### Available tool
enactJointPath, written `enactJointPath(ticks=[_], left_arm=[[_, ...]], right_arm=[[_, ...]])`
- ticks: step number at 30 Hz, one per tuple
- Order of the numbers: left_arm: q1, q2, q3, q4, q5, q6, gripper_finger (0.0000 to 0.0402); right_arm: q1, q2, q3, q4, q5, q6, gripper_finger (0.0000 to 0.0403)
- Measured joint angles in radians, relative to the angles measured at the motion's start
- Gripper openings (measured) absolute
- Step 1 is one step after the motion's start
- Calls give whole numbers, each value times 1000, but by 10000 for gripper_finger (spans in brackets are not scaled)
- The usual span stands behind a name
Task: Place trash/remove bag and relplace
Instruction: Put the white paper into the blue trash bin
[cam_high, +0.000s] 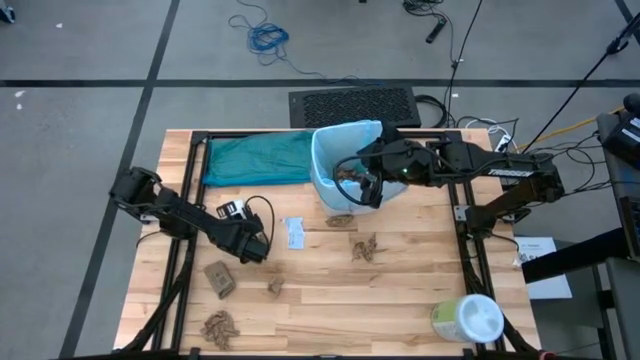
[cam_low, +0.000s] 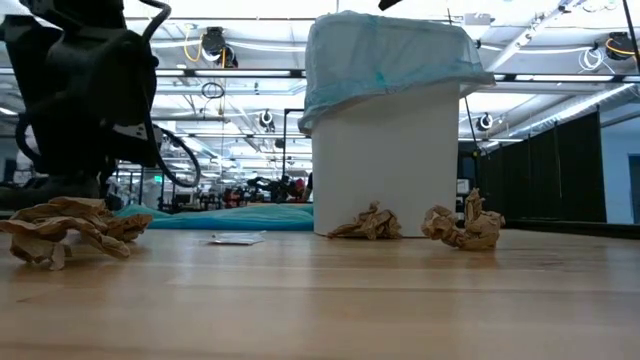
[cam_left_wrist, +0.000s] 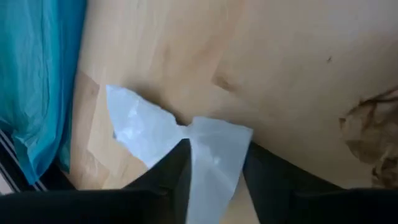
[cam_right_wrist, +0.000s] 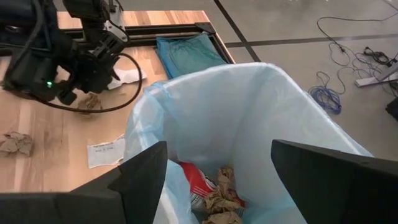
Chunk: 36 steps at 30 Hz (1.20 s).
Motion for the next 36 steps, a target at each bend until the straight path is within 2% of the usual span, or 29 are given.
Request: enactJointPath(ticks=[4,6,12,28,32,36], left_arm=[[-1,-5,-4,17,-26,0,40],[0,-12,-1,12,-34,-17,12],[-31,-76,53,-3,-39,-72,3],[-54,-325,357,-343,-288,-61,1],[-54,-386,460,-303,-387,37,0],[-42,-435,538,-92,-457,273,0]], right_arm=[[13,0,0,2,0,-1,281],[18,0,0,5,0,-2,281],[22,0,0,6,4,0,281],[21,0,0,16,5,-2,281],[21,-1,0,23,5,-3,281],[21,-5,0,23,14,-1,280]])
